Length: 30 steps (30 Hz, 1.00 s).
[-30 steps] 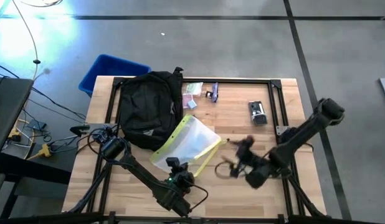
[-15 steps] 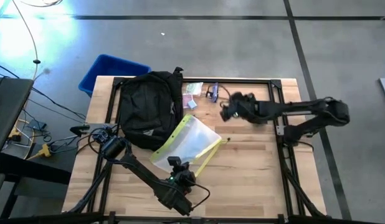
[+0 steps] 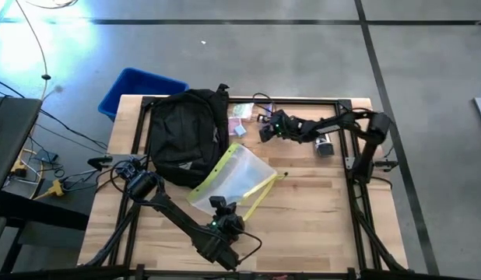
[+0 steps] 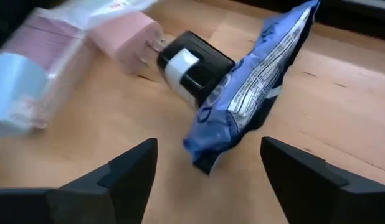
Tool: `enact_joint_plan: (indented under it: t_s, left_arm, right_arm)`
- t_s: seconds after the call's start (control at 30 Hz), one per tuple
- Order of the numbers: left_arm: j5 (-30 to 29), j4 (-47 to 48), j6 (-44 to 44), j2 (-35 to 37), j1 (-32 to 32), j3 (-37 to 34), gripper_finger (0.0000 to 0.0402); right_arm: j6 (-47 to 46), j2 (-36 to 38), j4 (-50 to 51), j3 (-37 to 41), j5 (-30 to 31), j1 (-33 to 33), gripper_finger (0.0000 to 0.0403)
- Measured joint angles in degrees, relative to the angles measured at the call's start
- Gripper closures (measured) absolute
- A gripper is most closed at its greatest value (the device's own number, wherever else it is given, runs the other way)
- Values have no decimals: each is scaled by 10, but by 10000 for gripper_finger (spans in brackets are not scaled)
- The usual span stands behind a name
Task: Unpack backpack
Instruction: Put the violet chocolate bar into the yellow zip bag
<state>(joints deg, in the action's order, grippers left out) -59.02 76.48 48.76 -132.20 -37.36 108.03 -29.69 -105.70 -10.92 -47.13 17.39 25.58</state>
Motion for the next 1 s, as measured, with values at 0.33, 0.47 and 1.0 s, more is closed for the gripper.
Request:
enact_joint_plan:
  t_s: [0.33,0.47,1.0]
  left_arm:
    - [-1,-1,0,0,0,0,402]
    - [-1,-1,1,0,0,0,402]
    - [0,-4,17,0,-2,0,402]
  right_arm:
    - [5,-26,5,-19,34,8,275]
    - [29,-23,31,-20,18,6,375]
    - [-97,289,411,40,55,-431,403]
